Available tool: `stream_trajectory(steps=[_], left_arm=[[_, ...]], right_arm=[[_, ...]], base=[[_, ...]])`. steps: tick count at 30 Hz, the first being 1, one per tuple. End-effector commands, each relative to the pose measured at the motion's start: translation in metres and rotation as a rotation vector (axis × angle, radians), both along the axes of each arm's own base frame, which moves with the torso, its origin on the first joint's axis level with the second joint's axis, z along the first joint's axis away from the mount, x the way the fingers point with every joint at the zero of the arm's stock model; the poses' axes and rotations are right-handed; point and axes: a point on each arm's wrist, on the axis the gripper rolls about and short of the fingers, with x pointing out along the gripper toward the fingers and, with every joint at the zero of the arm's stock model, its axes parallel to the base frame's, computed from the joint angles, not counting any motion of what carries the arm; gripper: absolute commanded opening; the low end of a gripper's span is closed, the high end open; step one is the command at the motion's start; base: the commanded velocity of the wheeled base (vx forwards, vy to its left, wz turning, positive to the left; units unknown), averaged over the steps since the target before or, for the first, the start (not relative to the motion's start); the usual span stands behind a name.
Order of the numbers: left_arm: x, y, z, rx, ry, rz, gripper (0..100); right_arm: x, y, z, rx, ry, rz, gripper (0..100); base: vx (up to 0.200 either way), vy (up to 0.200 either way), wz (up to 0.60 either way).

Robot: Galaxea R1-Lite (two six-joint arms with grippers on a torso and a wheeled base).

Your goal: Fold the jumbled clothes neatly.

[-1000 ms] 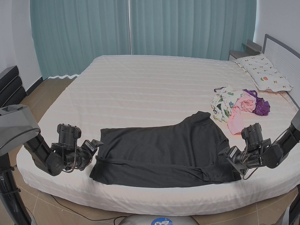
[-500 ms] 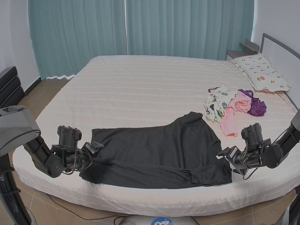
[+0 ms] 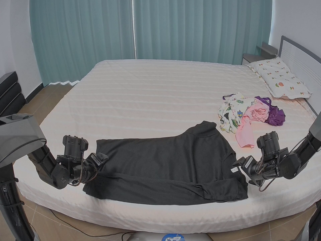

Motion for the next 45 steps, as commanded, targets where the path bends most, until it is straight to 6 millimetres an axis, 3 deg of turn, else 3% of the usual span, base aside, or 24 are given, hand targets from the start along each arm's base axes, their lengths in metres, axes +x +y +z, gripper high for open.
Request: stream_trajectory(steps=[1, 9, 17, 24, 28, 30, 31, 37, 45], left_arm=[[0.005, -0.001, -0.014, 0.007, 0.032, 0.003, 100], [0.030, 0.005, -0.021, 0.004, 0.002, 0.040, 100], [0.053, 0.028, -0.020, -0.006, -0.054, 0.190, 100], [0.046, 0.036, -0.010, -0.037, -0.056, 0.176, 100], [0.042, 0.044, 0.008, -0.061, -0.087, 0.029, 100], [0.042, 0.044, 0.008, -0.061, -0.087, 0.029, 100], [0.040, 0.049, 0.006, 0.026, -0.076, -0.086, 100], [0.031, 0.052, -0.005, 0.188, 0.032, -0.250, 100], [0.028, 0.040, -0.010, 0.191, 0.055, -0.289, 100]], right_arm=[[0.000, 0.000, -0.001, 0.001, 0.002, 0.001, 100], [0.001, 0.000, -0.003, 0.000, 0.009, 0.000, 100], [0.003, -0.003, -0.002, 0.010, 0.000, -0.008, 100], [0.006, -0.003, -0.007, 0.012, -0.021, -0.006, 100], [0.009, -0.006, -0.009, -0.009, -0.030, 0.030, 100], [0.009, -0.006, -0.009, -0.009, -0.030, 0.030, 100], [0.010, -0.010, -0.008, -0.018, -0.046, 0.056, 100], [0.013, -0.022, -0.010, -0.050, -0.053, 0.109, 100], [0.017, -0.023, -0.015, -0.038, -0.060, 0.124, 100]], base=[[0.000, 0.000, 0.00], [0.000, 0.000, 0.00], [0.000, 0.000, 0.00], [0.000, 0.000, 0.00], [0.000, 0.000, 0.00], [0.000, 0.000, 0.00], [0.000, 0.000, 0.00], [0.000, 0.000, 0.00], [0.000, 0.000, 0.00]])
